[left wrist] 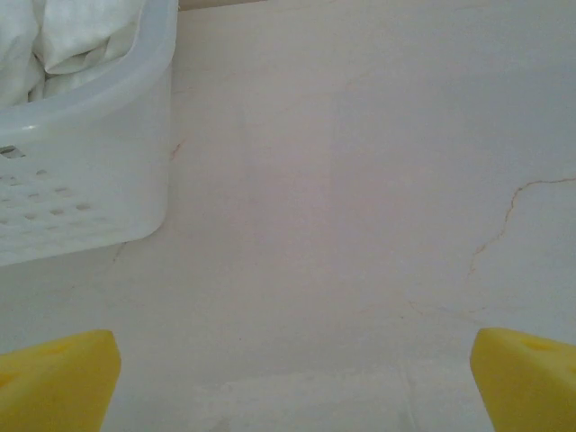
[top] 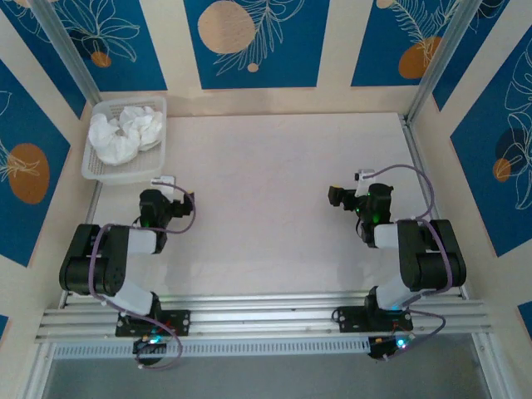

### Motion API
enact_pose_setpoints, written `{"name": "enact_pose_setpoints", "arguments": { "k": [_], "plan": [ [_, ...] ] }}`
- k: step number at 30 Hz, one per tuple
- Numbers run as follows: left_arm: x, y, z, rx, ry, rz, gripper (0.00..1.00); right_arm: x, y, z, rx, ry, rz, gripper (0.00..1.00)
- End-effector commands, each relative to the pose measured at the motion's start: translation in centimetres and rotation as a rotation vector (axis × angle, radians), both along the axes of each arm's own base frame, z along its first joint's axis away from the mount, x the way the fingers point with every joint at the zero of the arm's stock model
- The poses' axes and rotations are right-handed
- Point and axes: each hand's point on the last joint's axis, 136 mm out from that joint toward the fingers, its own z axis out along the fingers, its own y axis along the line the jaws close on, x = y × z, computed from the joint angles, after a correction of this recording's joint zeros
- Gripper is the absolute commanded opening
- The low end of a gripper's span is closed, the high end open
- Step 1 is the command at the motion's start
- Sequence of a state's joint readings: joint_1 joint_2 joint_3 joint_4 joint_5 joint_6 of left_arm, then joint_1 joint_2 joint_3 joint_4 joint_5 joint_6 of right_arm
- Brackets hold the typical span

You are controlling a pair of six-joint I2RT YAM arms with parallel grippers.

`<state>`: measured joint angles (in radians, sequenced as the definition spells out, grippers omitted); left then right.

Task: Fold the inside-out t-shirt

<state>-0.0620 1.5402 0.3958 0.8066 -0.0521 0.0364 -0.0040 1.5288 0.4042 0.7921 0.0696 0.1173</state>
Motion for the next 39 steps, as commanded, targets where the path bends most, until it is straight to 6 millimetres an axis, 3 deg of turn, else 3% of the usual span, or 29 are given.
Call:
{"name": "enact_pose_setpoints", "arguments": {
  "k": [1,20,24,27,29,33,36,39],
  "plan": [
    [0.5,-0.5,1.0,-0.001,-0.029,-0.028,1.0,0.5,0.3,1.1,-0.014,-0.034,0.025,0.99],
    [0.4,-0.6,1.1,0.0,-0.038,-0.031,1.0,0.4,0.3,1.2,-0.012,-0.043,0.026,0.99],
    [-0.5,-1.2,2.9,0.018,-0.055,-0.057,1.0,-0.4,-1.4,4.0,-0.047,-0.073,-0.109,0.99],
    [-1.7,0.1,7.2,0.006,-0.105,0.037,1.0,-2.2,-2.0,7.8,0.104,0.027,-0.236,0.99],
    [-2.4,1.9,11.0,-0.036,-0.122,0.163,1.0,-3.7,0.1,9.7,0.253,0.15,-0.196,0.98],
    [-2.4,4.8,17.6,-0.13,-0.047,0.375,1.0,-5.7,8.9,13.8,0.333,0.274,0.091,0.98],
    [-0.6,6.6,19.0,-0.196,0.135,0.473,1.0,-7.2,15.4,15.6,0.332,0.406,0.299,0.98],
    [2.5,8.0,18.7,-0.312,0.242,0.503,0.97,-8.2,19.9,16.4,0.309,0.534,0.436,0.98]
  ]
}}
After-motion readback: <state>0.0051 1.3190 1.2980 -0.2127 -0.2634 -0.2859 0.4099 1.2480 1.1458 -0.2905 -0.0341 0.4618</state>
